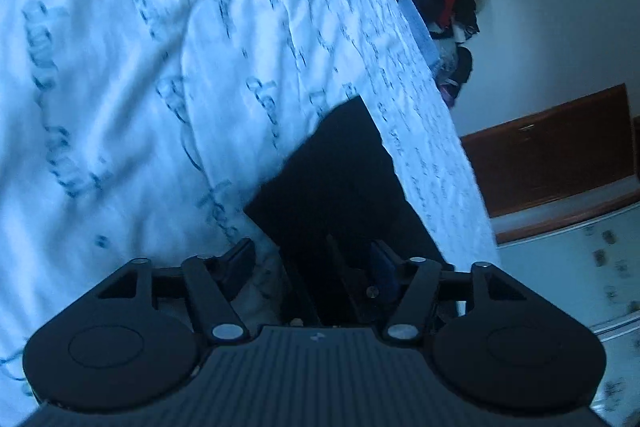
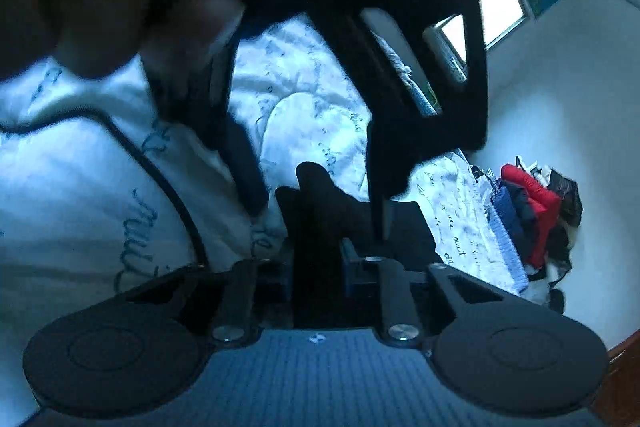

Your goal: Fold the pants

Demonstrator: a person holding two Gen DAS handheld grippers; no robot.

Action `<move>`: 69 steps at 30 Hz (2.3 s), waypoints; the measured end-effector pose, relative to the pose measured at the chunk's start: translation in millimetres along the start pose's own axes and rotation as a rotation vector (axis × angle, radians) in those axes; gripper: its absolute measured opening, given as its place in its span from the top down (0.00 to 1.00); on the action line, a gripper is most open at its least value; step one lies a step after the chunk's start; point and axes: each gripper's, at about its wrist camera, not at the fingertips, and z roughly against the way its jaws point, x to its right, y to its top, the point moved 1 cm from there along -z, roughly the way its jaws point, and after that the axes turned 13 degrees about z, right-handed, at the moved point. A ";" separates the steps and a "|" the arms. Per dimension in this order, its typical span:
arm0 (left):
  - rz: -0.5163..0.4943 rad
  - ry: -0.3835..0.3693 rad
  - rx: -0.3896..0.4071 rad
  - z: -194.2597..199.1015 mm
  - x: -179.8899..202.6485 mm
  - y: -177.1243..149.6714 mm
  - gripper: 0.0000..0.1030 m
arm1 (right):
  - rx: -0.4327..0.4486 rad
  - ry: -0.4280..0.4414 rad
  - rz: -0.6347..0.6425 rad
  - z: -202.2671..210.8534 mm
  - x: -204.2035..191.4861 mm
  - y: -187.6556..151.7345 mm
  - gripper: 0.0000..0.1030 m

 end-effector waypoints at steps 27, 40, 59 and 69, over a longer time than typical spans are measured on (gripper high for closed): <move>-0.116 0.031 0.082 -58.0 34.7 12.0 0.75 | -0.028 0.273 -0.750 -0.7 105.4 -85.6 0.85; -0.521 0.047 0.324 -19.7 103.9 -75.5 0.80 | 0.098 0.242 -0.942 18.5 130.1 -98.0 0.85; -0.859 -0.155 0.369 -4.3 192.5 -219.0 0.79 | 0.199 0.028 -1.112 152.5 156.5 -149.2 0.85; -0.981 -0.248 0.287 -27.3 217.9 -278.8 0.77 | 0.204 -0.108 -1.234 196.3 159.6 -200.9 0.85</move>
